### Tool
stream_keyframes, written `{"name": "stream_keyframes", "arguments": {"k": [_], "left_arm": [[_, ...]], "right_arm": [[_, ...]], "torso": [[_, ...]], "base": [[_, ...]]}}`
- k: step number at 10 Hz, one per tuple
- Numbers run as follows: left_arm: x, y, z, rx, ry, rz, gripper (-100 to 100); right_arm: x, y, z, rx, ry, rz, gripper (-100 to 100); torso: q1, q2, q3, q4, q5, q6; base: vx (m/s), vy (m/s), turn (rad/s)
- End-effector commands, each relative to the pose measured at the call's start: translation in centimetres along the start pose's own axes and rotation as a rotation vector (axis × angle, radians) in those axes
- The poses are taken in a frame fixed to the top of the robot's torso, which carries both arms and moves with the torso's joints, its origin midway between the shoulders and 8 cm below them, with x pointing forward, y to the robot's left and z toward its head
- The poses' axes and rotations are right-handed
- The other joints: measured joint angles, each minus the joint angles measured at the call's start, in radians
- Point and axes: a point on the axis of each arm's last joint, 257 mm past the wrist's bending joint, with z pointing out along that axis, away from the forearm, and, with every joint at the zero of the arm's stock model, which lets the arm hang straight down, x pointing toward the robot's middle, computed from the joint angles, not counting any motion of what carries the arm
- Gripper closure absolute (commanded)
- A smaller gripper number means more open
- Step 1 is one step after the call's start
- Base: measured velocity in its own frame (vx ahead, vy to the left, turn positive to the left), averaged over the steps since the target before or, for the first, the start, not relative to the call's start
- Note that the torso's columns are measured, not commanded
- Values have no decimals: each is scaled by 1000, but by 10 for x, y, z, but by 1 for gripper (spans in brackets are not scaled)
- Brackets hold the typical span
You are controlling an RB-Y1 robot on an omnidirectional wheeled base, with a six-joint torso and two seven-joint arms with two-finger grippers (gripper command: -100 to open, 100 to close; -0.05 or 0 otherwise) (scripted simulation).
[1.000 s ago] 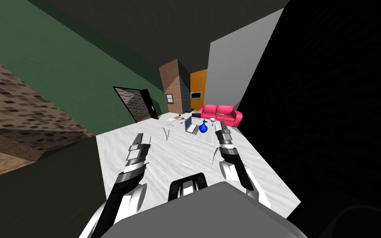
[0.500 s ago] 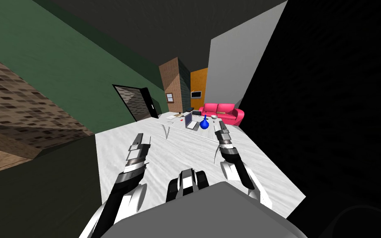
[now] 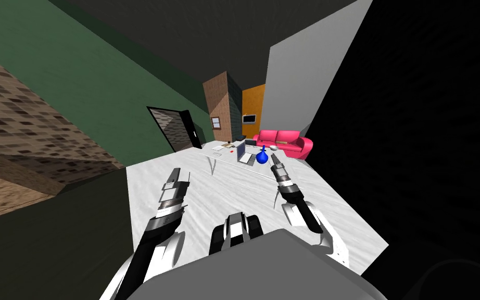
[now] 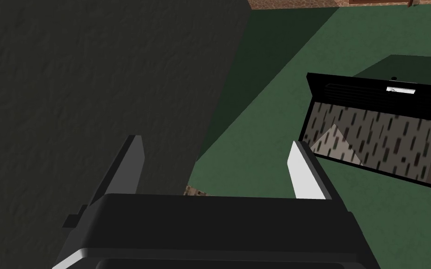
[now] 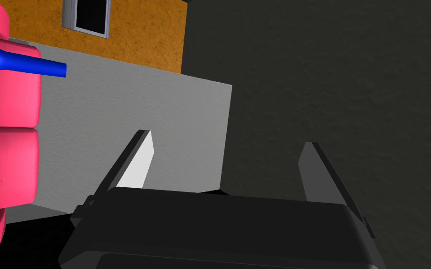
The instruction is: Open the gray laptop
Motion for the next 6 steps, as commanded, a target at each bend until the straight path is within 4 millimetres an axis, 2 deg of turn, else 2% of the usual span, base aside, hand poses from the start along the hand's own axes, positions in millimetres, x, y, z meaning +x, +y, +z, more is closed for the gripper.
{"name": "stream_keyframes", "arguments": {"k": [1,6], "left_arm": [[0,0,0,0,0,0,0],[0,0,0,0,0,0,0]], "right_arm": [[-2,-26,-2,71,35,-118,-100],[-22,-84,-11,236,67,-362,-100]], "torso": [[0,0,0,0,0,0],[-1,0,0,0,0,0]], "base": [[102,116,71],[98,141,74]]}}
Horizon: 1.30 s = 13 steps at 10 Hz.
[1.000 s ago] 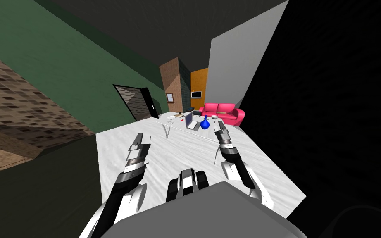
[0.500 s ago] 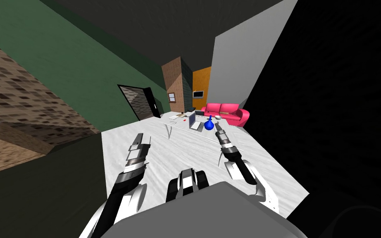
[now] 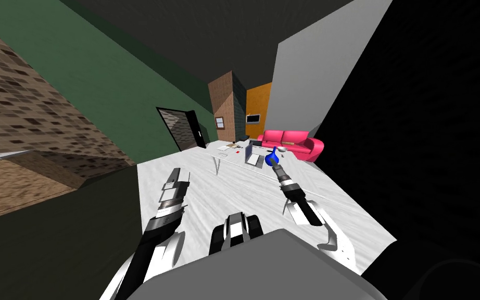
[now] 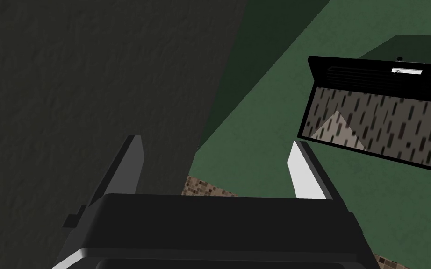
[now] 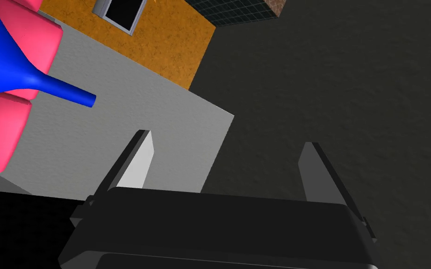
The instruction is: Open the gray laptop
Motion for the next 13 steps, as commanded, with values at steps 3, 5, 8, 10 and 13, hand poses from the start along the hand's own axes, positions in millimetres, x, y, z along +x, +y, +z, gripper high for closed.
{"name": "stream_keyframes", "arguments": {"k": [3,5,8,10,13], "left_arm": [[0,0,0,0,0,0,0],[0,0,0,0,0,0,0],[0,0,0,0,0,0,0],[0,0,0,0,0,0,0],[0,0,0,0,0,0,0]], "right_arm": [[-11,-66,-3,177,24,-234,-100],[-20,-95,-8,257,37,-337,-100],[-38,-138,-18,381,64,-498,-100],[-46,-153,-22,422,76,-555,-100],[-75,-194,-36,547,114,-732,-100]], "torso": [[0,0,0,0,0,0],[0,-1,-1,0,0,0],[-2,2,1,1,-1,0],[-1,0,0,0,0,0],[0,0,0,0,0,0]], "base": [[126,152,94],[151,164,79],[112,147,88],[104,112,62],[128,126,81]]}}
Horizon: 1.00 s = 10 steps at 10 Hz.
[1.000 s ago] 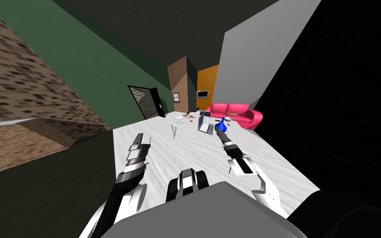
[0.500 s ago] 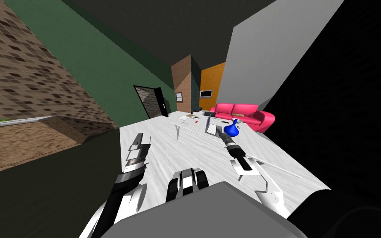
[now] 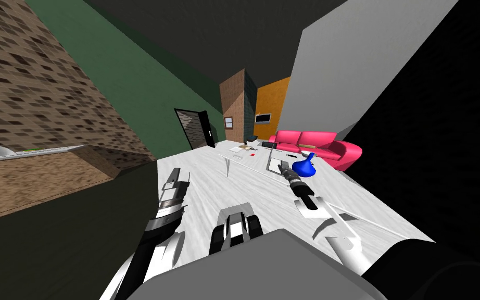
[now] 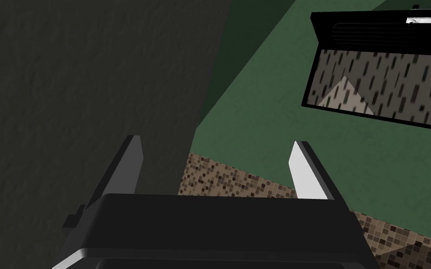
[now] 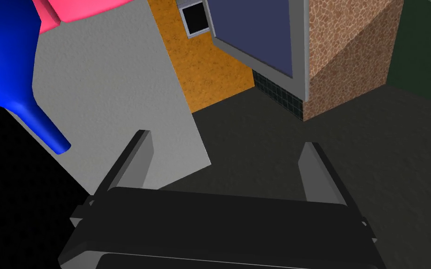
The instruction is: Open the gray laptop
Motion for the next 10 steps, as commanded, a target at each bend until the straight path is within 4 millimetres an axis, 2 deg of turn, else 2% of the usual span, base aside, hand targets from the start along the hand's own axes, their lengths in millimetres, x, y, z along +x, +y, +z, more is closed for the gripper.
{"name": "stream_keyframes", "arguments": {"k": [1,5,10], "left_arm": [[0,0,0,0,0,0,0],[0,0,0,0,0,0,0],[0,0,0,0,0,0,0]], "right_arm": [[1,-47,5,107,32,-162,-100],[-16,-114,11,263,71,-399,-100],[-50,-178,10,426,104,-629,-100]], "torso": [[3,-2,-1,-1,1,0],[-2,1,1,0,-1,0],[-1,1,1,0,0,0]], "base": [[153,171,81],[144,136,86],[121,115,72]]}}
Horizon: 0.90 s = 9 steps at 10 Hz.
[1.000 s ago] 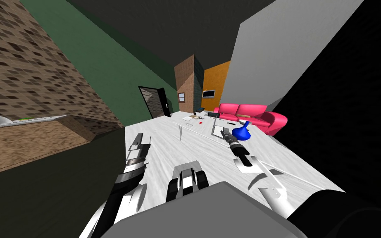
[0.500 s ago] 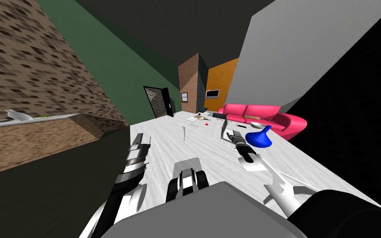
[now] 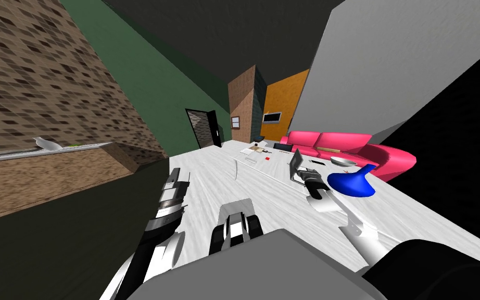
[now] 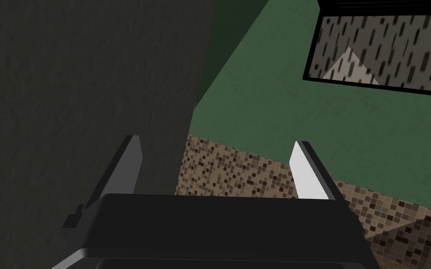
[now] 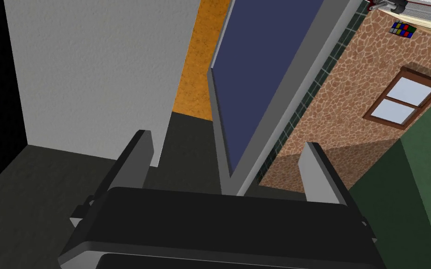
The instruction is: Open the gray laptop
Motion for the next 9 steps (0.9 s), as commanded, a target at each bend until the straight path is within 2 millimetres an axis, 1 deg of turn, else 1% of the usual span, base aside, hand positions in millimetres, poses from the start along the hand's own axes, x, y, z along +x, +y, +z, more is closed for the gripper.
{"name": "stream_keyframes", "arguments": {"k": [1,2,3,4,5,6,7,9], "left_arm": [[0,0,0,0,0,0,0],[0,0,0,0,0,0,0],[0,0,0,0,0,0,0],[0,0,0,0,0,0,0],[0,0,0,0,0,0,0],[0,0,0,0,0,0,0],[0,0,0,0,0,0,0],[0,0,0,0,0,0,0]], "right_arm": [[0,-33,8,76,18,-101,-100],[-3,-50,12,119,26,-155,-100],[-5,-62,15,147,31,-191,-100],[-5,-53,11,125,25,-164,-100],[-5,-55,11,130,27,-170,-100],[-5,-55,11,130,27,-169,100],[-7,-49,15,120,17,-93,100],[-8,-43,19,110,7,-17,100]], "torso": [[-1,-1,-1,0,0,0],[-2,0,-1,0,0,0],[-1,-1,-1,0,0,0],[0,-1,-1,0,0,0],[-3,3,1,0,-1,0],[-4,4,3,1,-1,0],[-3,3,2,1,-1,0],[-4,1,1,-1,-2,1]], "base": [[112,85,46],[118,94,77],[134,101,78],[63,45,11],[14,10,0],[8,4,-2],[-42,-38,-85],[-77,-51,-37]]}}
